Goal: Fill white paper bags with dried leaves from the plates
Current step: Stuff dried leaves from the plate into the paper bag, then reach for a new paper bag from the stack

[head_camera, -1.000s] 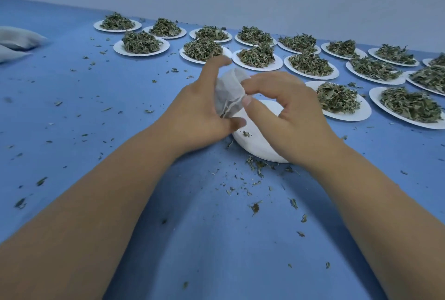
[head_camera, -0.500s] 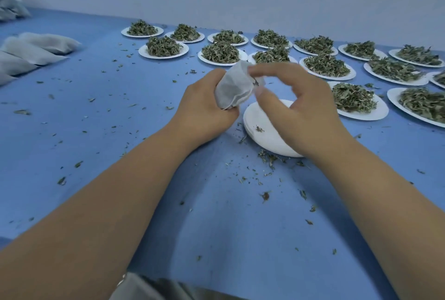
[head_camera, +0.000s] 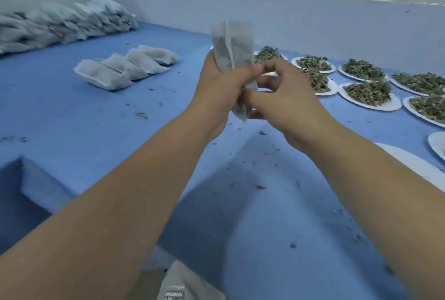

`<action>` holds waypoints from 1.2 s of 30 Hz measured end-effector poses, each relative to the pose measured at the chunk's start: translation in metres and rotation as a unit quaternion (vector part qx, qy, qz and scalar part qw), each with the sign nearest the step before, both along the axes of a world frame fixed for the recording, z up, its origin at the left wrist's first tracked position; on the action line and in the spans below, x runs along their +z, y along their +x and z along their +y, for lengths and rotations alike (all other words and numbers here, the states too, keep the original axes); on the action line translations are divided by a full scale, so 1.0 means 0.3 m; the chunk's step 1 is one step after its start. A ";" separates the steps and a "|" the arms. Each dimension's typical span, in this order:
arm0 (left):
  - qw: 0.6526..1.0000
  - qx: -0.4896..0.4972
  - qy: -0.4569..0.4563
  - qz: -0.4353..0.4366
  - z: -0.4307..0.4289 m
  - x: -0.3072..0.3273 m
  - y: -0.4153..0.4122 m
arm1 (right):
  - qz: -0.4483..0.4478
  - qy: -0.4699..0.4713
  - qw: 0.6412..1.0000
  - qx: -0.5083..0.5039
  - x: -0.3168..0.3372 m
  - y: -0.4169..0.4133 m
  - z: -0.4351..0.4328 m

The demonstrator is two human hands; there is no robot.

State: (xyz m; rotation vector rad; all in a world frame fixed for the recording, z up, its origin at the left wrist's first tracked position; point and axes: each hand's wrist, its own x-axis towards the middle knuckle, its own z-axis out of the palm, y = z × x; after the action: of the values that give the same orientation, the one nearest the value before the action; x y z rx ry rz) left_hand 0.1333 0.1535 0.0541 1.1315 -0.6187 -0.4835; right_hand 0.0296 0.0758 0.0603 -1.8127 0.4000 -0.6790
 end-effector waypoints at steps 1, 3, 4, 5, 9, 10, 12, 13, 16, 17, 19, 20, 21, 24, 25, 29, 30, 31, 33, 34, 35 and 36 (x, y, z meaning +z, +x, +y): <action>1.000 0.003 -0.003 0.003 0.016 -0.001 0.068 | -0.015 0.016 1.000 0.006 0.000 0.079 0.006; 1.000 -0.011 -0.006 -0.001 0.038 -0.009 0.201 | -0.032 0.047 0.998 0.012 0.006 0.228 0.006; 1.000 -0.017 -0.004 -0.004 0.045 -0.017 0.273 | -0.034 0.057 0.998 0.012 0.009 0.312 -0.002; 1.000 -0.019 -0.001 -0.003 0.046 -0.026 0.342 | -0.032 0.062 0.998 0.010 0.009 0.400 -0.014; 0.992 0.065 -0.018 0.105 0.040 -0.078 0.577 | -0.013 0.066 0.998 -0.021 -0.007 0.768 -0.096; 0.985 0.109 -0.027 0.132 0.034 -0.094 0.621 | -0.013 0.060 0.997 -0.037 -0.014 0.863 -0.128; 0.973 0.178 -0.009 0.148 0.020 -0.129 0.675 | -0.011 0.036 0.997 -0.069 -0.029 1.044 -0.200; 0.970 0.199 0.002 0.141 0.011 -0.147 0.687 | -0.001 0.010 0.997 -0.083 -0.034 1.130 -0.238; 0.968 0.225 0.015 0.113 -0.005 -0.177 0.685 | 0.048 -0.111 0.986 -0.110 -0.039 1.356 -0.322; 0.969 0.222 0.031 0.106 -0.010 -0.178 0.679 | 0.065 -0.153 0.980 -0.112 -0.040 1.414 -0.346; 0.969 0.225 0.044 0.098 -0.011 -0.175 0.673 | 0.123 -0.220 0.963 -0.095 -0.050 1.519 -0.372; 0.969 0.225 0.044 0.091 -0.012 -0.173 0.674 | 0.155 -0.243 0.954 -0.085 -0.058 1.560 -0.376; 0.971 0.220 0.049 0.083 -0.015 -0.170 0.676 | 0.178 -0.257 0.946 -0.080 -0.068 1.587 -0.381; 0.971 0.216 0.085 0.048 -0.016 -0.174 0.684 | 0.192 -0.243 0.949 -0.064 -0.092 1.594 -0.378; 0.971 0.212 0.099 0.040 -0.017 -0.174 0.680 | 0.183 -0.228 0.954 -0.060 -0.091 1.573 -0.378; 0.973 0.188 0.132 0.002 -0.016 -0.167 0.660 | 0.123 -0.160 0.977 -0.061 -0.066 1.413 -0.376; 0.974 0.183 0.136 -0.009 -0.019 -0.165 0.656 | 0.124 -0.158 0.978 -0.055 -0.061 1.353 -0.380; 0.972 0.181 0.145 -0.022 -0.018 -0.165 0.653 | 0.131 -0.158 0.978 -0.049 -0.063 1.290 -0.382; 0.970 0.175 0.163 -0.046 -0.022 -0.163 0.628 | 0.149 -0.165 0.974 -0.048 -0.070 1.152 -0.403; 0.969 0.173 0.167 -0.052 -0.026 -0.161 0.609 | 0.157 -0.171 0.971 -0.050 -0.072 1.085 -0.423; 0.969 0.171 0.170 -0.053 -0.033 -0.159 0.590 | 0.166 -0.177 0.969 -0.055 -0.072 1.022 -0.447; 0.969 0.167 0.174 -0.052 -0.047 -0.155 0.579 | 0.178 -0.186 0.965 -0.061 -0.067 0.963 -0.474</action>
State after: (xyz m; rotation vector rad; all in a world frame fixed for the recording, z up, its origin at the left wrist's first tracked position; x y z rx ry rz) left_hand 0.3071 0.1395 0.0077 1.5695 -0.4283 -0.2470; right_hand 0.3185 -0.0664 0.0403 -2.2933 0.6611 -0.5350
